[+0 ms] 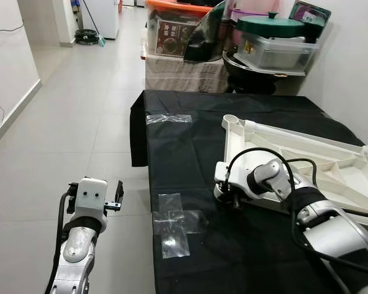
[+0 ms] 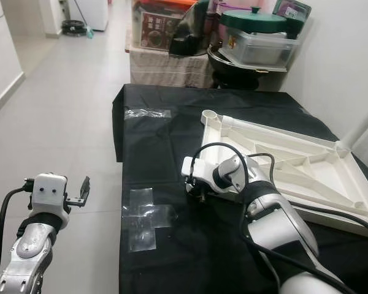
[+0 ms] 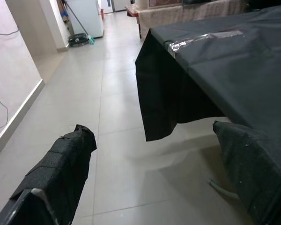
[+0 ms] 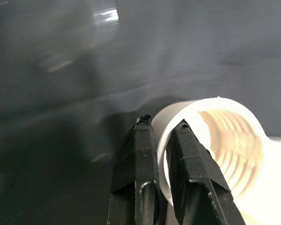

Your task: Building children table

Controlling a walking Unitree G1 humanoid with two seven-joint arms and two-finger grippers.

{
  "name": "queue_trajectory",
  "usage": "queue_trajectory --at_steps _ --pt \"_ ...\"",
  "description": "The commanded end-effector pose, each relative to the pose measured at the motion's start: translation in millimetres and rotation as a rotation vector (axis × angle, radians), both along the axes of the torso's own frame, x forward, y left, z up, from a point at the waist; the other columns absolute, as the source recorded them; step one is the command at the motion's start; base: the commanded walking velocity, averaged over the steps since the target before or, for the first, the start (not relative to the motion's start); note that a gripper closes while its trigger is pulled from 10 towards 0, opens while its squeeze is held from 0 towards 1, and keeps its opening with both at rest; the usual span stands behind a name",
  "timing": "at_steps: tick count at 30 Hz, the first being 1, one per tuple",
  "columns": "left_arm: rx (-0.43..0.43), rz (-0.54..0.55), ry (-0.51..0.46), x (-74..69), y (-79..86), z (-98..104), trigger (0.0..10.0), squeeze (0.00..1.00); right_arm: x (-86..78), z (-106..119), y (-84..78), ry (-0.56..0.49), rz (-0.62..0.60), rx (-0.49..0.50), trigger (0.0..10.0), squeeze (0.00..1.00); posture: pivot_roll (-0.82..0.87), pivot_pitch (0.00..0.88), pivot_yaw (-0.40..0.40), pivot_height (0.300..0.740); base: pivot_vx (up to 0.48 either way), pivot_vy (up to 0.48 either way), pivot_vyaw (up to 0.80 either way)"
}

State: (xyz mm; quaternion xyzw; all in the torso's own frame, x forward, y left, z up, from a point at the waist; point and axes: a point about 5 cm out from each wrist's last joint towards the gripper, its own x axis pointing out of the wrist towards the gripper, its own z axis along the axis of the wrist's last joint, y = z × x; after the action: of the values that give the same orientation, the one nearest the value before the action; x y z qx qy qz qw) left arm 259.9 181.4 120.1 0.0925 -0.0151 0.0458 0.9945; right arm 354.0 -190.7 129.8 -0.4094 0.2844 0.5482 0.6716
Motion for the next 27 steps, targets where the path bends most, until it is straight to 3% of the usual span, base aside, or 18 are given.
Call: queue_trajectory --at_steps 1,7,10,13,14,15,17,23,27 --pt "0.006 -0.013 0.015 -0.3 -3.4 -4.5 10.0 0.00 -8.6 -7.6 6.7 0.027 0.138 -0.040 0.0 0.00 0.10 0.000 -0.137 0.740 0.000 0.000 0.00" --pt "-0.001 -0.040 0.025 2.8 -10.1 -6.9 10.0 0.00 -40.0 -6.3 -7.9 -0.021 0.479 -0.064 0.0 0.00 0.07 0.000 -0.115 0.740 0.000 0.000 0.00" --pt "-0.001 -0.040 0.025 2.8 -10.1 -6.9 10.0 0.00 -40.0 -6.3 -7.9 -0.021 0.479 -0.064 0.0 0.00 0.07 0.000 -0.115 0.740 0.000 0.000 0.00" --pt "-0.002 -0.047 0.025 4.2 -11.4 -6.6 10.0 0.00 -51.2 -7.3 -17.1 0.006 0.550 -0.100 0.0 0.00 0.07 0.000 -0.113 0.740 0.000 0.000 0.00" --pt "0.000 -0.050 0.029 4.3 -11.2 -7.5 10.0 0.00 -70.0 -12.2 -36.0 0.073 0.620 -0.158 0.0 0.00 0.06 0.000 -0.110 0.740 0.000 0.000 0.00" --pt "0.000 -0.050 0.029 4.3 -11.2 -7.5 10.0 0.00 -70.0 -12.2 -36.0 0.073 0.620 -0.158 0.0 0.00 0.06 0.000 -0.110 0.740 0.000 0.000 0.00" --pt "0.000 -0.052 0.033 4.0 -11.0 -8.7 10.0 0.00 -82.7 -18.4 -51.4 0.115 0.653 -0.214 0.0 0.00 0.05 0.000 -0.107 0.740 0.000 0.000 0.00" --pt "0.000 -0.060 0.034 5.7 -13.1 -9.4 10.0 0.00 -93.5 -29.1 -69.4 0.122 0.664 -0.300 0.0 0.00 0.05 0.000 -0.101 0.740 0.000 0.000 0.00" --pt "0.002 -0.066 0.031 8.2 -13.2 -8.3 10.0 0.00 -86.0 -30.4 -67.4 0.036 0.637 -0.317 0.0 0.00 0.05 0.000 -0.096 0.740 0.000 0.000 0.00"
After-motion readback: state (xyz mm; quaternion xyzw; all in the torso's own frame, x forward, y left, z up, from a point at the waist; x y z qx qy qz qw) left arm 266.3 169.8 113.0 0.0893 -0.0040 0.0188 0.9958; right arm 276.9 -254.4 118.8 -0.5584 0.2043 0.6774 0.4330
